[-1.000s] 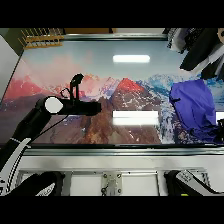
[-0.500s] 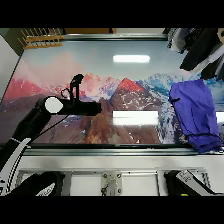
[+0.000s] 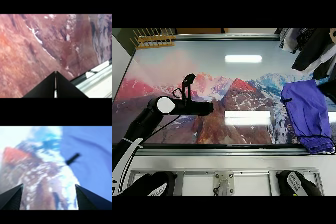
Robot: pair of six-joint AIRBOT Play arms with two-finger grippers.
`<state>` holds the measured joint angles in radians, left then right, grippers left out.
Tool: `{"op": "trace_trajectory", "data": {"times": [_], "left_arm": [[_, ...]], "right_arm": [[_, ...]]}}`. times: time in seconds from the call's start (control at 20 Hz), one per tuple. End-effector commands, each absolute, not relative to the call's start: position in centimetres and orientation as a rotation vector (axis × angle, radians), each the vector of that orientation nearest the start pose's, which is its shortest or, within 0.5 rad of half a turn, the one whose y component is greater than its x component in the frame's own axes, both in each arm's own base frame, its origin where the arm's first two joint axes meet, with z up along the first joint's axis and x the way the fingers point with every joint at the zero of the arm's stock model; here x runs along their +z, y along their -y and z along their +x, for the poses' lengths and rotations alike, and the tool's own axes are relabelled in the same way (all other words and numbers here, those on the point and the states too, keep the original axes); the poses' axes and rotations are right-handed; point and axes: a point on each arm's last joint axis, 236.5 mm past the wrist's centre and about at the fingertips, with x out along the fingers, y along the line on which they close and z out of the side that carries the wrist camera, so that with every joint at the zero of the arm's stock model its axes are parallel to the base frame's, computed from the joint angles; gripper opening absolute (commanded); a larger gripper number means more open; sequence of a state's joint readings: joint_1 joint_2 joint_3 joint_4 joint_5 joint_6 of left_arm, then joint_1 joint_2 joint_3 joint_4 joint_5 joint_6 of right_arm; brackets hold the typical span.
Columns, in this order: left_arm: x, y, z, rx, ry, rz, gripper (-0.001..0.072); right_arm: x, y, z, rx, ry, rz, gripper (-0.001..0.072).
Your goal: Fold the clothes and pants, and hang the long-sleeved shirts on hangers.
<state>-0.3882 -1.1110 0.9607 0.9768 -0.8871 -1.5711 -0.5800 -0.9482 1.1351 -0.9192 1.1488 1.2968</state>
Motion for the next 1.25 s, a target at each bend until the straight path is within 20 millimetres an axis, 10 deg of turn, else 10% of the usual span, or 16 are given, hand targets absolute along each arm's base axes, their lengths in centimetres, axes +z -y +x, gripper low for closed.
{"op": "trace_trajectory", "data": {"times": [0.0,0.4,0.45,0.5,0.55,1.2], "left_arm": [[5.4,24.4,32.4,-0.567,-1.112,-0.379,0.0006],[5.4,24.4,32.3,-0.569,-1.115,-0.381,0.0006],[5.4,24.4,32.3,-0.569,-1.115,-0.381,0.0006],[5.4,24.4,32.4,-0.569,-1.114,-0.381,0.0006],[5.4,24.4,32.3,-0.569,-1.115,-0.381,0.0006],[5.4,24.4,32.4,-0.569,-1.114,-0.381,0.0006]], "right_arm": [[17.5,-1.5,37.3,0.273,-0.747,0.351,0.0708],[17.5,-5.2,36.9,0.365,-0.768,0.311,0.0684],[17.5,-5.2,36.9,0.366,-0.768,0.312,0.0479],[17.5,-5.2,36.9,0.366,-0.769,0.312,0.0115],[17.5,-5.2,36.9,0.365,-0.768,0.312,0.0022],[17.5,-5.2,36.9,0.366,-0.768,0.312,0.0022]]}}
